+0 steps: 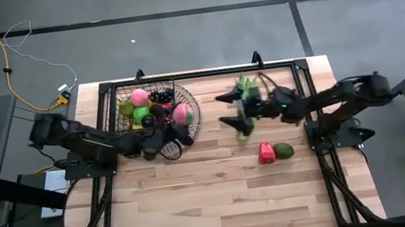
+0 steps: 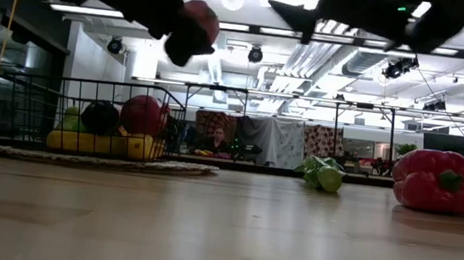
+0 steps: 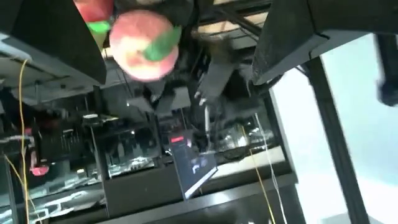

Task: Build produce basket
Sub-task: Put the pink peach into the black wire basket

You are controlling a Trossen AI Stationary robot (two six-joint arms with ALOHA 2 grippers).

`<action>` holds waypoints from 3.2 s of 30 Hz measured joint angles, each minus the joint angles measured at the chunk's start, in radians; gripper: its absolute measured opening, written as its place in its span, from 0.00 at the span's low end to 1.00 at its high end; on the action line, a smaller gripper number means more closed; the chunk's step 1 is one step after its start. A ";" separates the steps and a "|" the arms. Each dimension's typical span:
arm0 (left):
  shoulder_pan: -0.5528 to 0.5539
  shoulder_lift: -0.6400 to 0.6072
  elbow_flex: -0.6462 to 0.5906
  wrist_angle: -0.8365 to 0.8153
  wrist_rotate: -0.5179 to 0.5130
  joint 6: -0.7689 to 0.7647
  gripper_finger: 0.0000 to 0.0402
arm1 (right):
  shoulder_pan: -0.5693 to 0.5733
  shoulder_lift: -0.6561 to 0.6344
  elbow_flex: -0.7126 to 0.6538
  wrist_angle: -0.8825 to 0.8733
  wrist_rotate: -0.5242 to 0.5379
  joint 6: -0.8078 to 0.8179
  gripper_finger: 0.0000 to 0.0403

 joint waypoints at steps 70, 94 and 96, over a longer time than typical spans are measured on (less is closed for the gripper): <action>0.490 -0.508 0.009 -1.571 0.348 -1.287 0.66 | -0.012 -0.189 -0.162 -0.133 0.219 -0.171 0.97; 0.530 -0.486 0.057 -1.526 0.416 -1.168 0.80 | -0.012 -0.189 -0.162 -0.147 0.220 -0.171 0.97; 0.528 -0.486 0.057 -1.532 0.403 -1.171 0.80 | -0.012 -0.189 -0.162 -0.147 0.220 -0.171 0.97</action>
